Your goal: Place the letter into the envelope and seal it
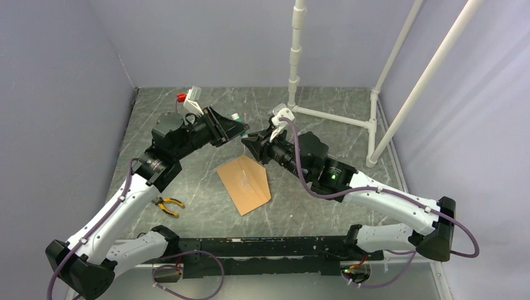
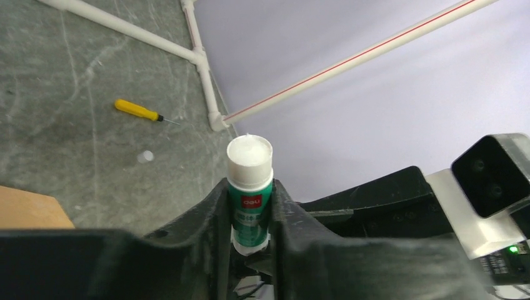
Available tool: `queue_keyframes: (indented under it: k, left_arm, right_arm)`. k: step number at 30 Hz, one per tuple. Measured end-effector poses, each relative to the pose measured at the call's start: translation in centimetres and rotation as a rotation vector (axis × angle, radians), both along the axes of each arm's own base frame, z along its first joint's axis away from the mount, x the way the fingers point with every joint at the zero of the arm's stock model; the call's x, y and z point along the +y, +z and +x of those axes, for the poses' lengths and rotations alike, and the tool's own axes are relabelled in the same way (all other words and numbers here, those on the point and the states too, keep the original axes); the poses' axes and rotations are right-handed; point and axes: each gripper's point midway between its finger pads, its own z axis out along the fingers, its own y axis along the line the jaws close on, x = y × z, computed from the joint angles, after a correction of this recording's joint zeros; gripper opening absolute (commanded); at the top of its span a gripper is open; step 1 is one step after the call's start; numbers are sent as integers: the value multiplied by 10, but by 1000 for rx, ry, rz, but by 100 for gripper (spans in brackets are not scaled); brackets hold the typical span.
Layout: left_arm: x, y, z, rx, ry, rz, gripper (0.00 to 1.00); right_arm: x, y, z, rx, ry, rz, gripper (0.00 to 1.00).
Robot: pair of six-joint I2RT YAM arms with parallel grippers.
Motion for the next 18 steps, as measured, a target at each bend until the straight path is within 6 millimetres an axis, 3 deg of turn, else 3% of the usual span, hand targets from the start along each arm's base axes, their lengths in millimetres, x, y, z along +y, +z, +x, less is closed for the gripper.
queue_keyframes:
  k: [1,2,6,8,11,15,18]
  left_arm:
    - [0,-1,0,-2,-2,3,4]
    - [-1,-1,-1,-1,-8,2,3]
    - [-3,1,-4,-14,-28,0,3]
    - [-3,3,-4,-22,-28,-9,2]
    - [1,9,-7,-31,-18,-25,2]
    - [7,23,-14,-62,-8,-51,2]
    - [8,35,-17,-84,-10,-63,2]
  right_arm:
    - [-1,1,0,0,0,2,11]
    - [-2,2,-1,2,2,5,14]
    - [-2,1,-3,23,4,18,61]
    - [-3,2,-5,43,5,31,69]
    - [-7,6,-9,61,12,57,69]
    - [-11,15,-12,60,14,82,45]
    - [-7,16,-10,65,14,78,35]
